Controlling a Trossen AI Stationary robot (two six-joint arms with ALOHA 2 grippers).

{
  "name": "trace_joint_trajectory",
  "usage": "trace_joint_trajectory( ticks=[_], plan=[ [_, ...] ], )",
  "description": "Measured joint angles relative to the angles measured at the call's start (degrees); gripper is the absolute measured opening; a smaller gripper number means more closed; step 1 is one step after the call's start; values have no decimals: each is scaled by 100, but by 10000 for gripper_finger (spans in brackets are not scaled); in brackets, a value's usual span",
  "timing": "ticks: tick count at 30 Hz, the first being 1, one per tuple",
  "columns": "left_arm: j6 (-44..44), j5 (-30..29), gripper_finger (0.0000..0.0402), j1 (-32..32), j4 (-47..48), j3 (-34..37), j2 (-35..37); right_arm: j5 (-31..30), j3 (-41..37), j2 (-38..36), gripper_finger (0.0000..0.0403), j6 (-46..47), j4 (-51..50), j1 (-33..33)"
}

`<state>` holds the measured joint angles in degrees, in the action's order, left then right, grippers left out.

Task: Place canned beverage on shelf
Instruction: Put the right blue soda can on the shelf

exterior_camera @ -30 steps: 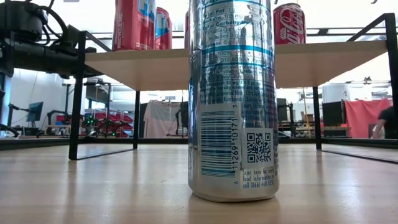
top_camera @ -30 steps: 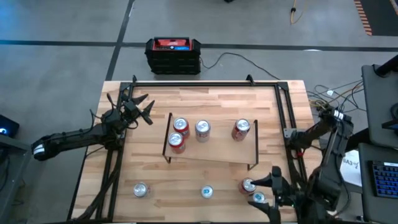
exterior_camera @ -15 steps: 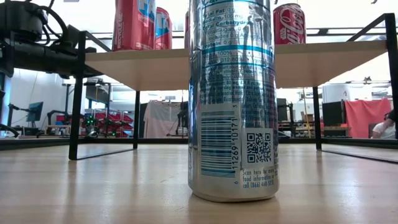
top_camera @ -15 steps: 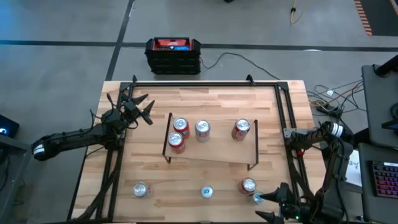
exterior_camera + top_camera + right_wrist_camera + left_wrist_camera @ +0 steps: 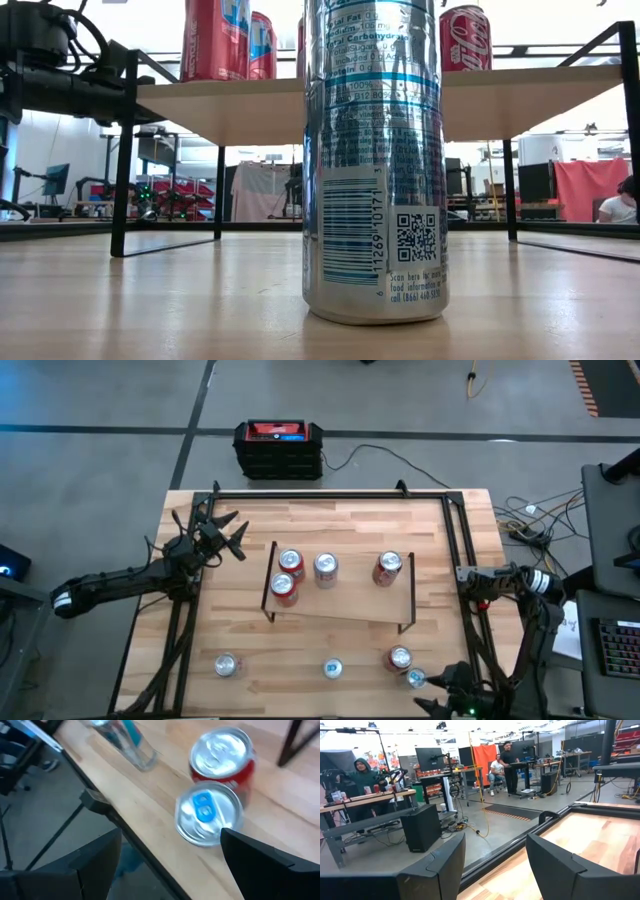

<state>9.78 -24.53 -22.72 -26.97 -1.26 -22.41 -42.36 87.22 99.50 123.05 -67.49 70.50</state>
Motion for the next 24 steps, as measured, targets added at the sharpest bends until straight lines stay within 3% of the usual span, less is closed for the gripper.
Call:
trace_joint_trajectory(
  ticks=[8, 12, 24],
  plan=[
    [0, 1, 195, 0, 1, -1, -2, 382, 0, 64, 325, 391, -65, 0],
    [0, 0, 195, 1, 1, -1, -2, 868, 0, 216, 325, 769, -152, -2],
    [0, 1, 195, 0, 1, -1, -2, 620, 0, 600, 325, 556, -136, -112]
  ],
)
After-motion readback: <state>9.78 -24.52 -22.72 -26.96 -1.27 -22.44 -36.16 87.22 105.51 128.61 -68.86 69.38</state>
